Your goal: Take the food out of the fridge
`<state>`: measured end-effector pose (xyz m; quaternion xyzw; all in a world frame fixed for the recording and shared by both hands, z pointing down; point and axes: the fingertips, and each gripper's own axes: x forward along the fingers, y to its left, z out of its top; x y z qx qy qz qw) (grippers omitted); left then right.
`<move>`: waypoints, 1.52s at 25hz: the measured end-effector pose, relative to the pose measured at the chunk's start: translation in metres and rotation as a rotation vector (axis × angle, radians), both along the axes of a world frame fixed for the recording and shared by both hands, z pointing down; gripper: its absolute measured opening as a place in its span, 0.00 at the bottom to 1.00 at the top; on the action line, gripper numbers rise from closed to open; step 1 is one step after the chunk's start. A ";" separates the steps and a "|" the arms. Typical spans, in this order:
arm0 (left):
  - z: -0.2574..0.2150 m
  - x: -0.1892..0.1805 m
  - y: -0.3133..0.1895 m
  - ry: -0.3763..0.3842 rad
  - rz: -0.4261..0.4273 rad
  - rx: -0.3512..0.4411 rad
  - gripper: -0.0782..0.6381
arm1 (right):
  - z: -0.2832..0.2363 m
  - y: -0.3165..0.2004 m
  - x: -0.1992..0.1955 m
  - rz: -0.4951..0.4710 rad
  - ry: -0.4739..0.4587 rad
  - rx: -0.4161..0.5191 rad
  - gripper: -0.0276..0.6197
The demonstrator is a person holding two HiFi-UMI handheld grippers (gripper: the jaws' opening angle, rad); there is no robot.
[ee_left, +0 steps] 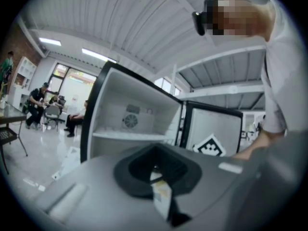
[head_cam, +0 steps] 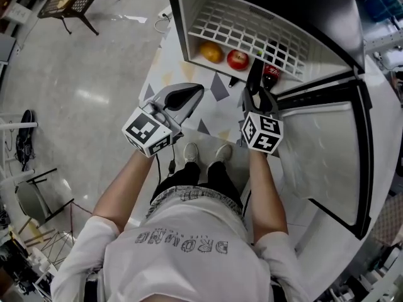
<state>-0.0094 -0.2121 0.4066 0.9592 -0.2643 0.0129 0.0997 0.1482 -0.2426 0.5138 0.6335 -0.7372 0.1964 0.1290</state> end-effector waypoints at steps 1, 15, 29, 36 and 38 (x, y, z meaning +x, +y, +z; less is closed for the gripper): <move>-0.002 0.001 0.002 0.000 0.000 0.004 0.12 | -0.002 0.004 -0.001 -0.005 -0.001 0.002 0.31; -0.023 -0.001 0.029 0.003 0.004 0.044 0.12 | -0.021 0.052 -0.010 -0.036 -0.012 0.016 0.31; -0.032 -0.004 0.044 0.002 0.012 0.061 0.12 | -0.060 0.088 -0.019 -0.068 -0.020 0.071 0.31; -0.032 -0.004 0.048 0.003 0.012 0.063 0.12 | -0.083 0.095 -0.017 -0.070 -0.020 0.113 0.31; -0.035 -0.005 0.048 0.005 0.010 0.069 0.12 | -0.089 0.097 -0.016 -0.069 -0.021 0.125 0.31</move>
